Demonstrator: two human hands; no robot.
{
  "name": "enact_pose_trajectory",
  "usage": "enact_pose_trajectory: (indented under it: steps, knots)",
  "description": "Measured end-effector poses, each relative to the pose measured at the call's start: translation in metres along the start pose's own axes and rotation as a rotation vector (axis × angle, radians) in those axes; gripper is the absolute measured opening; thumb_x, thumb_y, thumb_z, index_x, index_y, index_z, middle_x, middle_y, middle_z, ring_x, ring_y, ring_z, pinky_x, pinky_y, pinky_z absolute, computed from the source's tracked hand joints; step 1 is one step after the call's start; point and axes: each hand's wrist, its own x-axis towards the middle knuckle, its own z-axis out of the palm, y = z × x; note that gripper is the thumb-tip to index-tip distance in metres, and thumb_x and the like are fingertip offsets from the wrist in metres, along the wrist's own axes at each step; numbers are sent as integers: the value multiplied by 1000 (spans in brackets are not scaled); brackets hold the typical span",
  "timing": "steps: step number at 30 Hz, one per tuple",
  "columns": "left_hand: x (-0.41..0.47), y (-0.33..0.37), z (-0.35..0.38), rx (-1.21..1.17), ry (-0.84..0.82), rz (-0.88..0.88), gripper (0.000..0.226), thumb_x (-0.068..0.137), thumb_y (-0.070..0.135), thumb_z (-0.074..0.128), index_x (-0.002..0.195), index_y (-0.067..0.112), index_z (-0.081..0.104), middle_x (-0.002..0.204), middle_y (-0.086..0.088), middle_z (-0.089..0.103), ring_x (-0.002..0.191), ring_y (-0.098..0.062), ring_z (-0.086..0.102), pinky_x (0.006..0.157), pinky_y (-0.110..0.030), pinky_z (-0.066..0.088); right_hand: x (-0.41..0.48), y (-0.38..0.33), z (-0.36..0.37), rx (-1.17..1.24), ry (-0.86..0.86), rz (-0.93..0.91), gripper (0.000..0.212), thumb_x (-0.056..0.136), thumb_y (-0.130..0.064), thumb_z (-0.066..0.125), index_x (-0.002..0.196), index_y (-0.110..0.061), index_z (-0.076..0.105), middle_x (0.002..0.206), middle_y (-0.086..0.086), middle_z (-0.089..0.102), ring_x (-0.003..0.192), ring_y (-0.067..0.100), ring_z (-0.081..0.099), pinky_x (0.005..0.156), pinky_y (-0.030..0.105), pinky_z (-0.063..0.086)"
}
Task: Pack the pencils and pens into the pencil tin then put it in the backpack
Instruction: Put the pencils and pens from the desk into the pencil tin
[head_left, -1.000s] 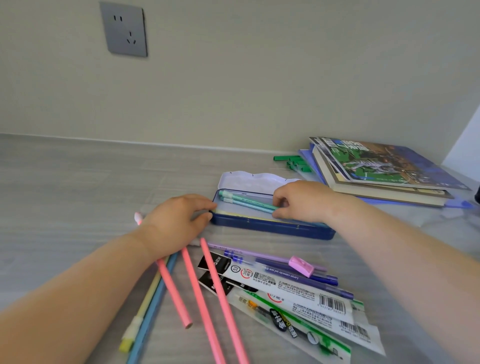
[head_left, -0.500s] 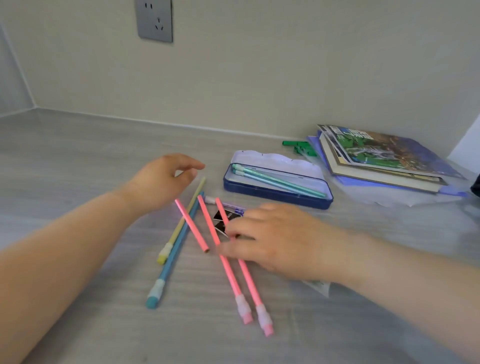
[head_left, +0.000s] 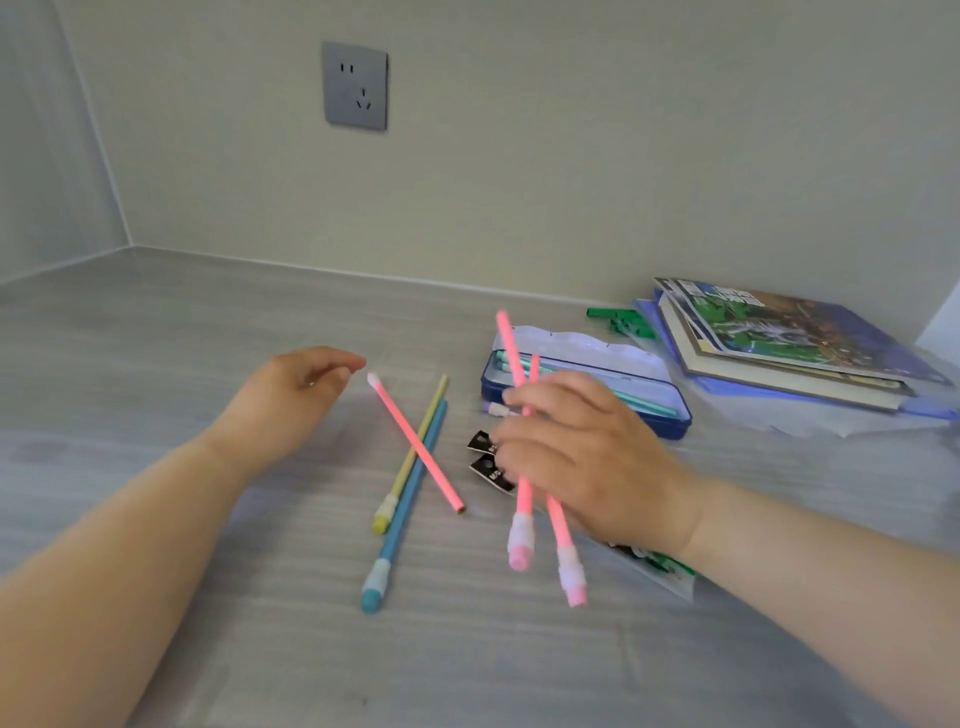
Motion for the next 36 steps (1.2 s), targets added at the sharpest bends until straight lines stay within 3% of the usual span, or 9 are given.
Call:
enact_pose_trajectory:
  steps: [3, 5, 9, 16, 20, 24, 28, 32, 36]
  knots:
    - [3, -3, -5, -53, 41, -28, 29, 91, 7, 43, 113, 5, 61, 121, -12, 61, 102, -12, 48, 76, -9, 27, 25, 4, 4, 82, -34, 219, 14, 73, -6, 46, 79, -10, 57, 59, 3, 66, 73, 23, 54, 79, 36, 39]
    - [4, -3, -7, -74, 75, -38, 29, 91, 6, 42, 114, 4, 60, 114, -11, 61, 99, -12, 46, 72, -7, 26, 48, 3, 11, 149, -269, 448, 7, 79, -4, 45, 82, -8, 50, 51, 1, 54, 54, 29, 51, 46, 31, 29]
    - [5, -6, -13, -111, 100, -48, 29, 91, 6, 41, 113, 6, 60, 102, -3, 56, 98, -12, 46, 74, -8, 27, 80, -4, 44, 434, -818, 900, 12, 90, -7, 41, 79, -12, 42, 60, -1, 37, 58, 23, 44, 43, 25, 25]
    - [9, -12, -15, -140, 82, -75, 28, 90, 4, 42, 109, 5, 62, 98, -2, 57, 97, -16, 50, 86, -21, 31, 103, -18, 73, 412, -895, 875, 33, 81, -17, 56, 56, -13, 34, 57, 0, 37, 53, 20, 41, 43, 21, 24]
    - [10, -12, -14, -157, 66, -51, 27, 90, 4, 42, 109, 6, 62, 98, -3, 58, 96, -16, 51, 79, -14, 30, 104, -13, 71, 440, -882, 904, 7, 82, -15, 53, 78, -11, 50, 57, 1, 37, 66, 26, 47, 43, 20, 26]
    - [15, -16, -10, -178, 27, -108, 27, 90, 2, 42, 109, 4, 61, 97, -6, 57, 96, -21, 53, 69, -13, 36, 98, 14, 52, 528, -764, 946, 33, 89, -13, 40, 57, -19, 32, 59, 0, 39, 52, 18, 42, 44, 26, 28]
    - [22, -12, 1, -150, -71, -123, 26, 91, 4, 42, 107, 4, 62, 94, -7, 58, 92, -22, 52, 65, -9, 40, 86, 52, 24, 485, -556, 901, 34, 95, -19, 36, 62, -23, 31, 64, -1, 41, 73, 25, 46, 58, 31, 33]
    - [28, 11, 25, -81, -177, -40, 25, 92, 8, 42, 108, 10, 61, 98, -4, 58, 94, -16, 50, 79, -16, 31, 69, 85, 11, 515, -329, 959, 21, 96, -19, 34, 102, -7, 50, 81, 11, 53, 84, 32, 56, 79, 40, 45]
    - [35, 34, 59, -29, -267, 31, 32, 93, 11, 39, 122, 10, 54, 119, -5, 58, 103, -14, 50, 76, -10, 30, 49, 96, 17, 504, -329, 982, 24, 97, -17, 33, 110, -5, 49, 83, 14, 53, 80, 27, 52, 72, 36, 42]
